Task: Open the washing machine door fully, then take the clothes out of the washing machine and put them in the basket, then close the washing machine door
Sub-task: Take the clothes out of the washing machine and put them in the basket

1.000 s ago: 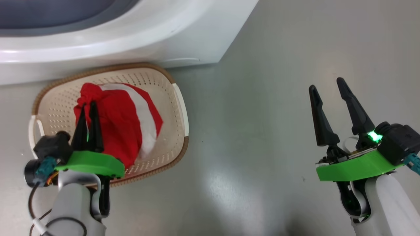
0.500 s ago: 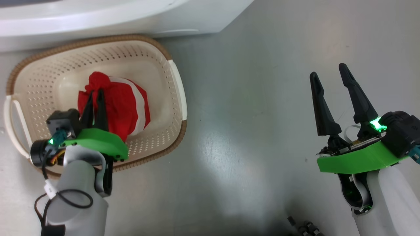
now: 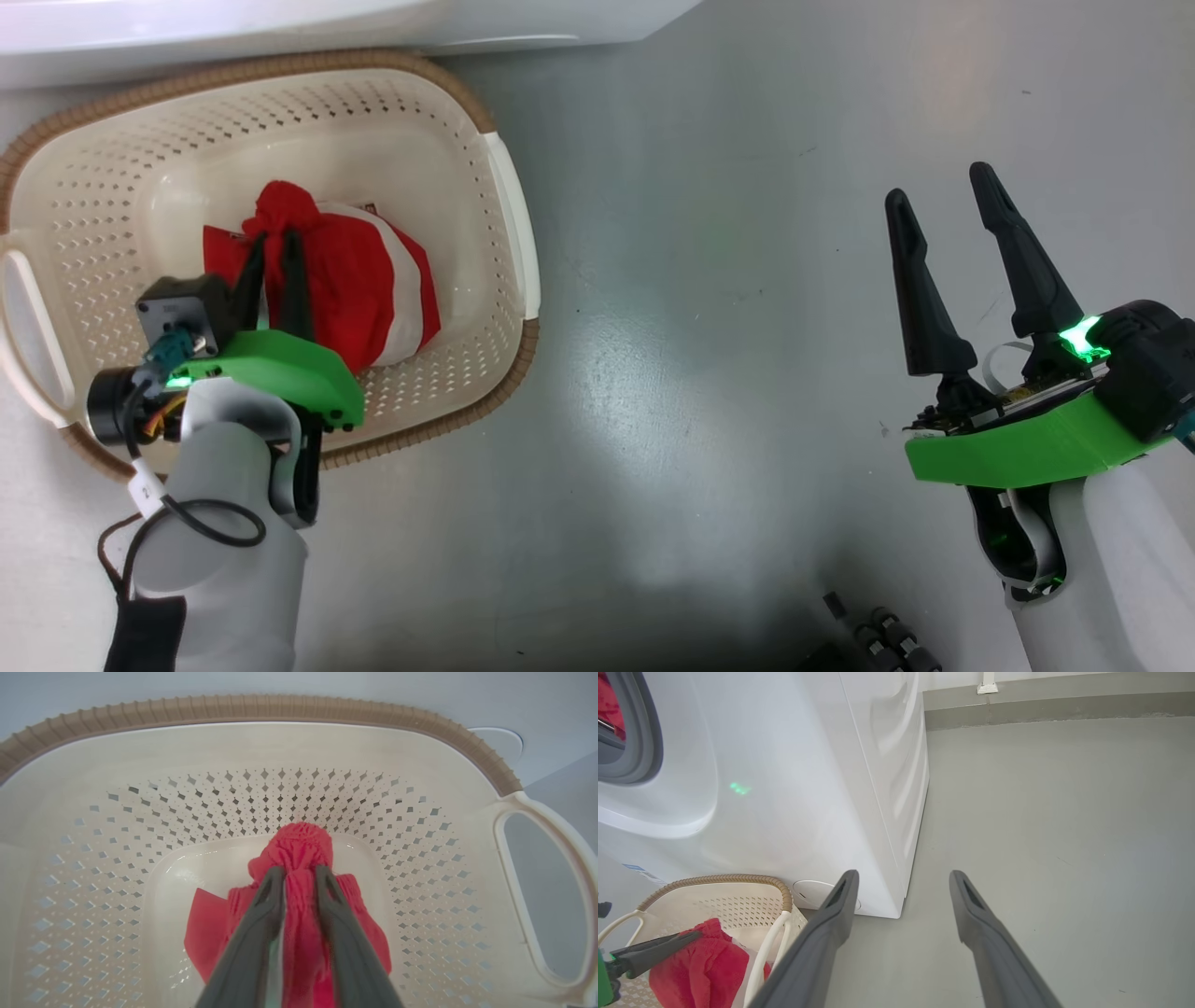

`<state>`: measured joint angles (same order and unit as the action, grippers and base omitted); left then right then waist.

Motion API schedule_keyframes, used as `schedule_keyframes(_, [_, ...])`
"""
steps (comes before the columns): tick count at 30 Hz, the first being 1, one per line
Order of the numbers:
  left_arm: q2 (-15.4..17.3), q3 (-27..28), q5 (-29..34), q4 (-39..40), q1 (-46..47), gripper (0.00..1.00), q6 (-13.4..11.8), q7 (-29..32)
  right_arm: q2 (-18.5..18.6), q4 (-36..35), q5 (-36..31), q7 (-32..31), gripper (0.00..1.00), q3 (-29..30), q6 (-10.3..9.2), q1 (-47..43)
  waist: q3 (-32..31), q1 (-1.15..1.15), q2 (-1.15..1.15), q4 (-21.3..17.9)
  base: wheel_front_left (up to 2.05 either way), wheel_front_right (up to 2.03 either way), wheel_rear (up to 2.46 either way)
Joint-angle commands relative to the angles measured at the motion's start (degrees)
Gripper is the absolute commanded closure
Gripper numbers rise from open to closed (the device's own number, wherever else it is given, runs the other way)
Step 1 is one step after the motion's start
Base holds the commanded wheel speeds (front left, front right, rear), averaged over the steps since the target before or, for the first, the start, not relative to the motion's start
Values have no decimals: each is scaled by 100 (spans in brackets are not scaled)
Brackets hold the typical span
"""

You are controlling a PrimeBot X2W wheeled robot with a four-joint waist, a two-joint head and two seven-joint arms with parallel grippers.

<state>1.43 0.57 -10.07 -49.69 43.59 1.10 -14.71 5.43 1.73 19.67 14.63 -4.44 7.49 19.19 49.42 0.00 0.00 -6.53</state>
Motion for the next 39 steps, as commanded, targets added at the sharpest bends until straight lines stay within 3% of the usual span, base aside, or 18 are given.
schedule_keyframes(1, [144,102,22,44,-145,59,4,-29,47,-132,-13,37,0,-122,0,-73,-10,0,0,4,0,0,0])
schedule_keyframes(3, [144,118,14,39,-139,51,9,-29,45,-123,-12,37,0,-126,0,-64,-27,0,0,5,0,0,0])
schedule_keyframes(5, [144,117,-7,49,-155,21,-4,-29,40,-110,-13,37,0,-136,0,-61,-60,0,0,1,0,0,0])
schedule_keyframes(6, [144,117,-7,49,-155,21,-4,-29,40,-110,-13,37,0,-136,0,-61,-60,0,0,1,0,0,0])
schedule_keyframes(7, [144,116,-22,56,-170,0,-9,-29,36,-102,-16,37,0,-142,0,-63,-88,0,0,1,0,0,0])
schedule_keyframes(19, [144,200,-97,289,-454,0,1,-29,40,22,-19,37,0,-183,0,-105,-649,0,0,36,0,0,0])
schedule_keyframes(39, [144,384,-90,1717,-1515,0,182,-29,96,364,-46,37,0,-229,0,-644,-2264,0,0,244,0,0,0])
